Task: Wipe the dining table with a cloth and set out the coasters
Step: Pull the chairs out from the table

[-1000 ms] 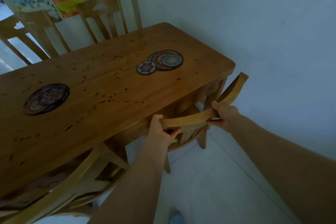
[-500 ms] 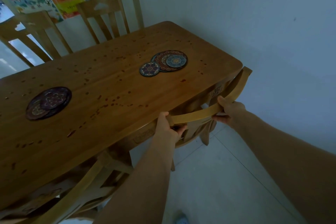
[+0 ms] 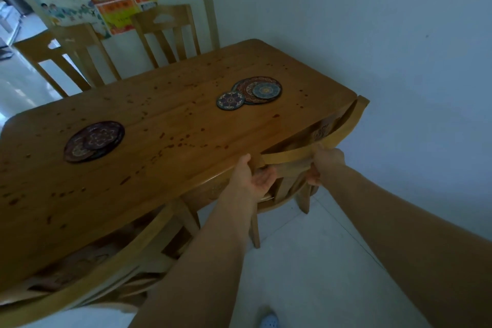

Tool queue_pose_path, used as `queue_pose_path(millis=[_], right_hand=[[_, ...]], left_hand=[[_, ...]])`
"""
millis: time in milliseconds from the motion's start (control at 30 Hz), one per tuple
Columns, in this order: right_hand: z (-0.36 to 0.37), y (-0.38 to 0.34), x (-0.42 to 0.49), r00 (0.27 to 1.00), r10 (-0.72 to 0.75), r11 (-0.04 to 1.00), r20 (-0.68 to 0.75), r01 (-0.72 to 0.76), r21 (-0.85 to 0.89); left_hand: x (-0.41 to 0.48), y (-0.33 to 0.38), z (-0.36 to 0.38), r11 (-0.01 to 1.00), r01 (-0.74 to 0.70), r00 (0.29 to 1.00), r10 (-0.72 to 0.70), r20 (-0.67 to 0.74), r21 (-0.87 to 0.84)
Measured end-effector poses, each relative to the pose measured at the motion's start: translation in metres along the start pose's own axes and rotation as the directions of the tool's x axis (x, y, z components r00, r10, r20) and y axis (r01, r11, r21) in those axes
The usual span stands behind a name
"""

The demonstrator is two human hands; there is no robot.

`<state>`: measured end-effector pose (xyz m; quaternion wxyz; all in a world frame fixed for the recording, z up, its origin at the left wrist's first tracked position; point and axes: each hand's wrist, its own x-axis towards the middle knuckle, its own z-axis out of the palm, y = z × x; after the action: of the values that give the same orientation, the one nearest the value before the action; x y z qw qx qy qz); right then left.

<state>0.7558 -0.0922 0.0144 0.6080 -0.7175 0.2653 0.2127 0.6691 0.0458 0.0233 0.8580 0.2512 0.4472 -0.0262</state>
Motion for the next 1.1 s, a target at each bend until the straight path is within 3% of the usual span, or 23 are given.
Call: queue_pose_path(millis=[233,533,900,1100], right_hand=[[0.007,0.027,-0.098,0.981,-0.097,0.992,0.169,0.082,0.092],[0.023,0.061,-0.212,0.929,-0.204,0.969,0.31,0.146,0.201],[0.116,0.087,-0.343,0.775,-0.29,0.956,0.562,0.211,0.203],[0.187,0.097,-0.397,0.706,-0.346,0.938,0.618,0.248,0.242]], left_hand=[[-0.07,-0.016,-0.039,0.982,-0.182,0.982,0.179,0.062,0.044],[-0.164,-0.018,-0.122,0.935,-0.354,0.935,0.353,-0.024,-0.02],[-0.271,0.047,-0.245,0.796,-0.571,0.821,0.547,-0.165,-0.201],[-0.297,0.087,-0.315,0.718,-0.671,0.74,0.631,-0.233,-0.184]])
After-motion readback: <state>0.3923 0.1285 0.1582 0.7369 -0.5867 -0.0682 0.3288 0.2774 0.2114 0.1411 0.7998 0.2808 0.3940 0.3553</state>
